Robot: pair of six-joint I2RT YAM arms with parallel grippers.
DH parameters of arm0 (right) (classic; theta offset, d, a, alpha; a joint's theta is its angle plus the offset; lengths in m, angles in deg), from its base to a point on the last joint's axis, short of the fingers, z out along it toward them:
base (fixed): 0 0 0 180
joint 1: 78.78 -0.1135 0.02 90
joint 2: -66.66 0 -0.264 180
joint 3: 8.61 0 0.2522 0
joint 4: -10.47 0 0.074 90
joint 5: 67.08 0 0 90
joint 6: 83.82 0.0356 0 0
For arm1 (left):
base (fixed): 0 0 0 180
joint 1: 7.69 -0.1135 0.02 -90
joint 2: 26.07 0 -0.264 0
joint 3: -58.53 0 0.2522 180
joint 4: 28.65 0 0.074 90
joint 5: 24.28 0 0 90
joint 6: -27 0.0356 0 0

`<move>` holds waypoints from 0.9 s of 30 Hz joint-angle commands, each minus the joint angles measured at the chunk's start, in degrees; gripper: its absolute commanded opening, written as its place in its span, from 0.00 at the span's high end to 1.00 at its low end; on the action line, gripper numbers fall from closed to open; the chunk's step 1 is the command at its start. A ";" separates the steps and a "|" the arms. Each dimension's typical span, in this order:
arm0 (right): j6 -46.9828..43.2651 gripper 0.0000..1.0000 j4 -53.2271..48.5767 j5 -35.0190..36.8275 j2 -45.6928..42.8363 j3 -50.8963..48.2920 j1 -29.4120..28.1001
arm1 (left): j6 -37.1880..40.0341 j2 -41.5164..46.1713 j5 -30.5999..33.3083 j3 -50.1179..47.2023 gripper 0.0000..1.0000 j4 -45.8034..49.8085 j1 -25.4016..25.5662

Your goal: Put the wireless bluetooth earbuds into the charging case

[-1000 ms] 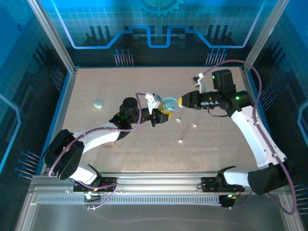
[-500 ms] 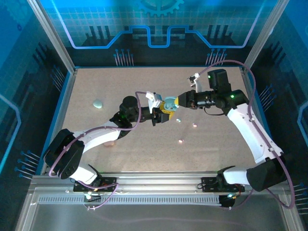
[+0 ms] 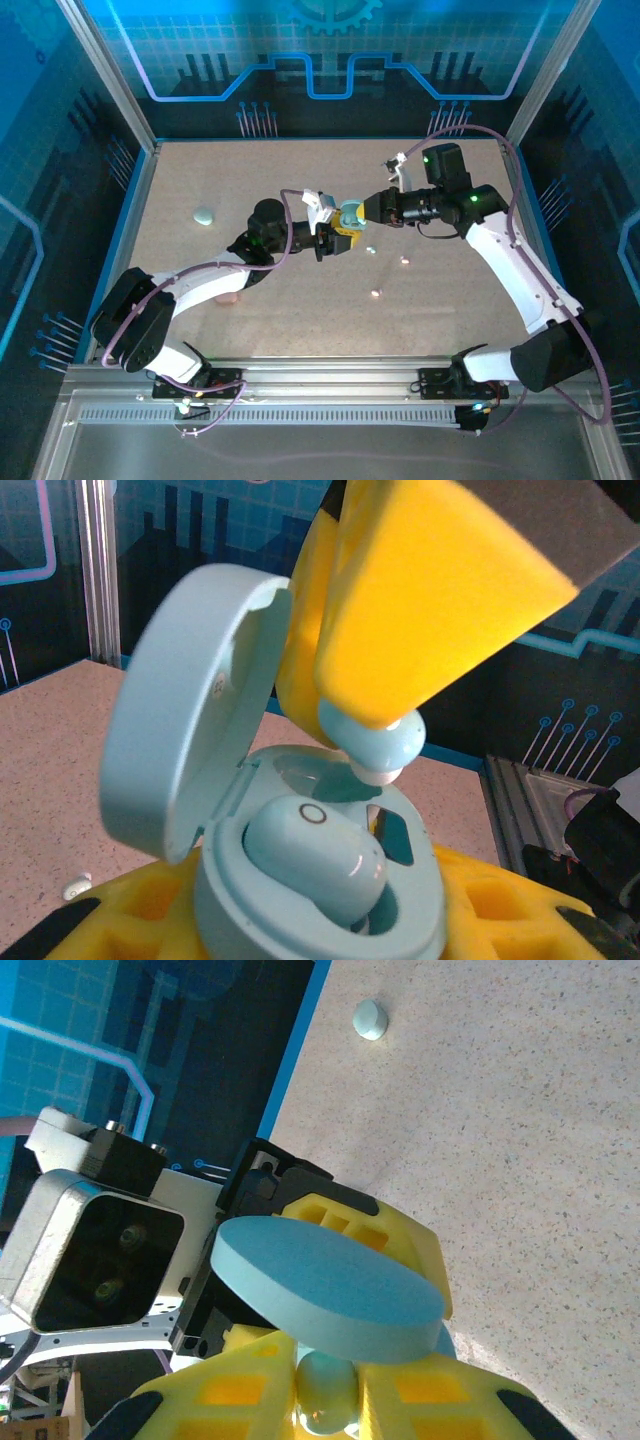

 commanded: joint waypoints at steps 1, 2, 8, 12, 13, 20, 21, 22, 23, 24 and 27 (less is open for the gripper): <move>-0.13 0.78 0.79 1.70 0.86 0.09 -0.71 | 0.11 -0.01 -2.91 2.06 0.65 -1.70 0.01; -0.21 0.78 0.69 2.08 0.95 0.17 -0.76 | 0.09 0.04 -2.92 2.06 0.65 -1.70 0.04; -1.01 0.78 -0.38 4.77 1.25 0.45 -1.32 | -0.17 -0.13 -3.53 2.32 0.65 -1.82 0.04; -0.85 0.77 0.01 5.75 1.02 0.46 -1.74 | -0.34 -0.34 -3.69 2.41 0.65 -2.05 0.03; -0.76 0.77 0.29 5.96 0.95 0.49 -1.92 | -0.40 -0.35 -3.66 2.45 0.65 -2.06 0.00; -1.09 0.73 -0.85 8.33 1.33 1.36 -2.74 | -0.68 -0.42 -3.75 2.41 0.65 -2.41 0.03; -1.15 0.73 -1.18 8.70 1.28 1.45 -2.77 | -0.70 -0.28 -3.79 2.41 0.65 -2.41 0.00; -1.18 0.73 -1.34 9.12 1.19 1.58 -2.73 | -0.60 -0.31 -3.80 2.41 0.65 -2.34 0.02; -1.19 0.72 -1.52 9.47 1.08 1.59 -2.80 | -0.69 -0.23 -3.76 2.33 0.65 -2.36 0.08; -1.28 0.72 -1.60 9.62 0.97 1.67 -2.76 | -0.72 -0.24 -3.71 2.32 0.65 -2.45 0.00; -1.35 0.70 -2.19 10.66 0.68 1.75 -2.82 | -0.70 -0.25 -3.66 2.41 0.65 -2.43 0.06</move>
